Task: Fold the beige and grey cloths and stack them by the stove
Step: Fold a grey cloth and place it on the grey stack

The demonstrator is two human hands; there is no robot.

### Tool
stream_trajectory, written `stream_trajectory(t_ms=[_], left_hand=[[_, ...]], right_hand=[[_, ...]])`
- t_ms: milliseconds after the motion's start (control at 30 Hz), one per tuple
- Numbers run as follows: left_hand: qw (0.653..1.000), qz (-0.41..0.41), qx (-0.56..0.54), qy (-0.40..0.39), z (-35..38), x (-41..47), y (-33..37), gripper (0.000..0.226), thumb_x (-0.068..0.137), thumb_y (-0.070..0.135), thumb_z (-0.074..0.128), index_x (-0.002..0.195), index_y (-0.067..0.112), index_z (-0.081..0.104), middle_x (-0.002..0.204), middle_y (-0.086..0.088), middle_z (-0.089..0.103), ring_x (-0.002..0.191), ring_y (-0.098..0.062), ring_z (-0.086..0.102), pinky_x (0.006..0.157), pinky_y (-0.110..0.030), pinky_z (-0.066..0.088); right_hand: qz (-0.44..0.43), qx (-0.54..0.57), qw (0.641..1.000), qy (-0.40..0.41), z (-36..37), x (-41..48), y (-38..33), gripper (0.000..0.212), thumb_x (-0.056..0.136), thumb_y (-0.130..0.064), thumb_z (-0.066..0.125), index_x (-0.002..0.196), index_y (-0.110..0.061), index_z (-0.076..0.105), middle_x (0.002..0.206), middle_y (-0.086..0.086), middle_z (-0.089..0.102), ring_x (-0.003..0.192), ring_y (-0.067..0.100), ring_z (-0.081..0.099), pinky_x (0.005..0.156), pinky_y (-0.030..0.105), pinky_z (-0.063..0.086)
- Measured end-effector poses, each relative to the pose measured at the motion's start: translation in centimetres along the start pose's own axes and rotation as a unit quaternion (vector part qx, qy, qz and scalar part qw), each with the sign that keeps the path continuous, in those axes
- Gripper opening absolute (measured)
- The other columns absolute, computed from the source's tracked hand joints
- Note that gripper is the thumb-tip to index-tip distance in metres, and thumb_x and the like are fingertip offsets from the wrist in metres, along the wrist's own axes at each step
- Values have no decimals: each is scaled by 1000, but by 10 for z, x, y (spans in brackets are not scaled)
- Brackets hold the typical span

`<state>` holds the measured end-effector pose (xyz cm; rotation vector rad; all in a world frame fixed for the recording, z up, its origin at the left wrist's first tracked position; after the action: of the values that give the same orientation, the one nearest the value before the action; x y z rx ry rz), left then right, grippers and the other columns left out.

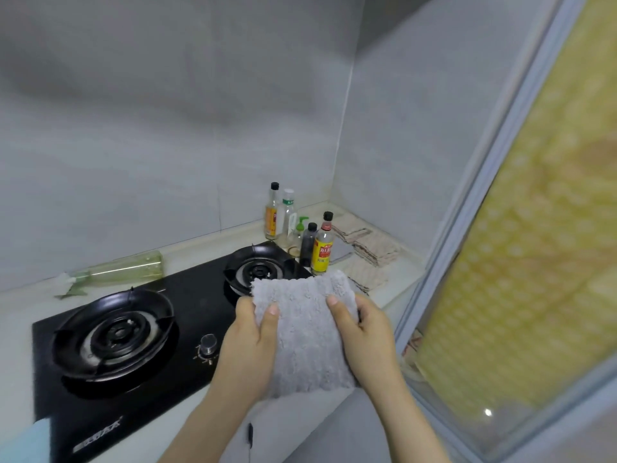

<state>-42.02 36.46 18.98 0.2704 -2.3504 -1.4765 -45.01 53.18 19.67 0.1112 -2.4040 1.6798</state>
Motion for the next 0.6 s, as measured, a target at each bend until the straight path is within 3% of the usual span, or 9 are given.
stream_trajectory(t_ms=[67, 167, 267, 367, 467, 600], left_hand=[[1000, 9, 6, -7, 28, 19, 5, 21, 97, 35, 40, 98, 14, 44, 68, 6, 50, 62, -10, 50, 53, -25, 35], [1000, 11, 12, -20, 73, 47, 15, 19, 97, 34, 44, 93, 15, 46, 76, 5, 53, 69, -10, 51, 57, -24, 35], [999, 7, 28, -14, 120, 72, 24, 22, 96, 33, 47, 80, 19, 39, 68, 7, 44, 62, -6, 44, 53, -21, 29], [999, -14, 32, -6, 171, 97, 34, 22, 94, 32, 50, 79, 18, 43, 69, 2, 49, 65, -13, 46, 54, -23, 32], [998, -48, 19, -20, 220, 119, 42, 15, 94, 28, 51, 87, 15, 51, 74, 1, 55, 68, -12, 50, 57, -23, 35], [996, -84, -12, -36, 271, 152, 46, 19, 94, 28, 52, 110, 17, 55, 76, 2, 56, 68, -17, 55, 60, -32, 42]], right_hand=[[8, -2, 1000, 5, -14, 27, 17, 35, 93, -35, 59, 73, -6, 56, 67, 7, 59, 56, 5, 47, 51, 16, 37], [18, -7, 1000, 4, -37, 70, 46, 38, 93, -39, 58, 79, -3, 58, 75, 14, 61, 63, 11, 52, 56, 25, 40], [40, 2, 999, -7, -65, 114, 73, 28, 93, -39, 58, 83, -13, 63, 79, 2, 67, 71, 13, 61, 56, 17, 43], [72, 9, 997, -25, -100, 161, 99, 22, 91, -41, 61, 103, -21, 63, 99, -4, 68, 87, 10, 64, 63, 9, 46], [95, -2, 994, -61, -132, 206, 125, 43, 90, -44, 61, 128, -25, 52, 124, -6, 58, 110, 11, 57, 84, 22, 47], [101, -25, 990, -97, -154, 259, 155, 51, 92, -38, 60, 138, -22, 45, 131, -6, 53, 113, 11, 54, 91, 27, 47]])
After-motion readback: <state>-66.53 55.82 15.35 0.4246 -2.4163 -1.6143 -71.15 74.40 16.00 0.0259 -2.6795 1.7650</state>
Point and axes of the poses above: each hand's wrist, its own x-axis towards the middle knuckle, its own z-axis out of the palm, y = z × x, the point moved 3 cm from there along x, towards the middle knuckle
